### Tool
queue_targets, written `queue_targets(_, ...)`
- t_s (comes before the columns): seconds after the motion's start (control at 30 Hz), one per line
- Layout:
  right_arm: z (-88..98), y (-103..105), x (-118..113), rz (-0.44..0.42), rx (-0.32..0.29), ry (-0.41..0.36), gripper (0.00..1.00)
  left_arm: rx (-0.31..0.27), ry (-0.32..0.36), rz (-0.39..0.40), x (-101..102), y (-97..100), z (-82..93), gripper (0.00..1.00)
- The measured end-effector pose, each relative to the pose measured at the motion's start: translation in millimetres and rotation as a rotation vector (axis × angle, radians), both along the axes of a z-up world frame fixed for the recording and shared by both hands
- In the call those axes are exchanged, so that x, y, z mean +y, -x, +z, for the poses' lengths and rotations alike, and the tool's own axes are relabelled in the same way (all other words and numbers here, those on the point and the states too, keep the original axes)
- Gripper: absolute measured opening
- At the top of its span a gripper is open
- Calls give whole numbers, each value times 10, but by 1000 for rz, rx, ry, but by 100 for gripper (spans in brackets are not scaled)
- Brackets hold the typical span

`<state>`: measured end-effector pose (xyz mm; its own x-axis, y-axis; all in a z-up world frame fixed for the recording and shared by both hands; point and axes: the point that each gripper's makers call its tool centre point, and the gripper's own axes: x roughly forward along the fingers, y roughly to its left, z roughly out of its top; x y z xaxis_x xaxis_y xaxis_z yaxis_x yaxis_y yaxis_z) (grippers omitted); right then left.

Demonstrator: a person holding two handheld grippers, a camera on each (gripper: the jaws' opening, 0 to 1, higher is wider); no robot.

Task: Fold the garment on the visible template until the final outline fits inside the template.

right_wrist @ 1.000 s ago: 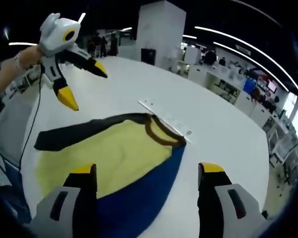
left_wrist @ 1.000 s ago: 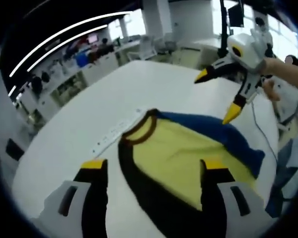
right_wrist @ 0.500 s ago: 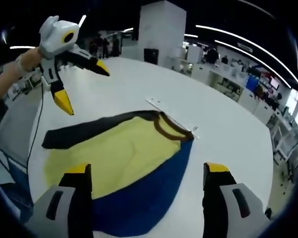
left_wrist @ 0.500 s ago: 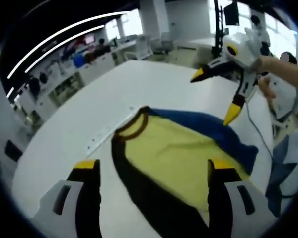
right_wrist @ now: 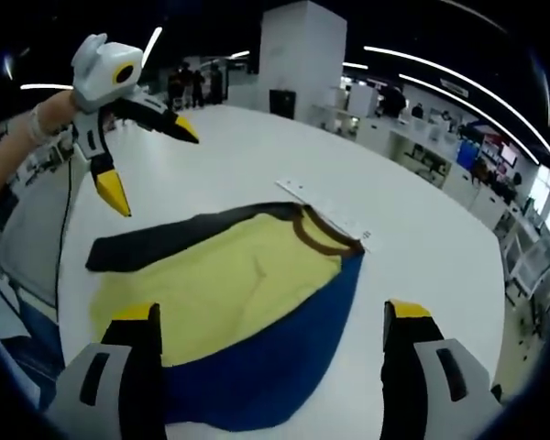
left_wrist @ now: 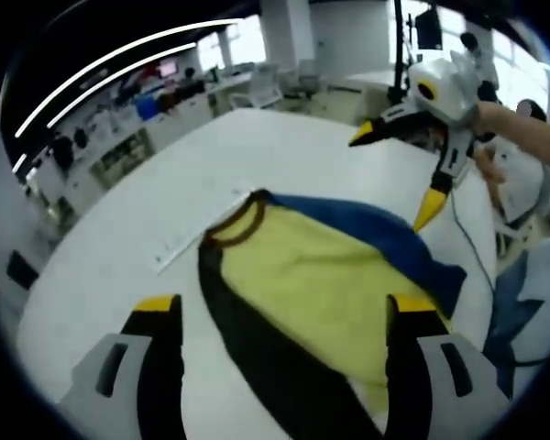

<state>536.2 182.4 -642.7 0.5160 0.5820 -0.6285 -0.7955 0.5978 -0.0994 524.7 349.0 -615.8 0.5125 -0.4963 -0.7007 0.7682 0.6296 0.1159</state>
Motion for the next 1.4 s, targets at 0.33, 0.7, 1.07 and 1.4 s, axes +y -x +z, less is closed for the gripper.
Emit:
queue_targets(0.33,64,178,6,3,-9,-1,100,-1,22,8,0,198,14,91)
queue_targets(0.7,96,386,-23,-3,-9,-20,100,-10,15,25,23,401,16,97)
queue_targets(1.07,91,560,-68,1,-3,-17,100,14,47,11,-25,611,-3,100)
queue_targets(1.4,98,644,-52,18,-5,-7,100,35,44,24,29,706,-55,100)
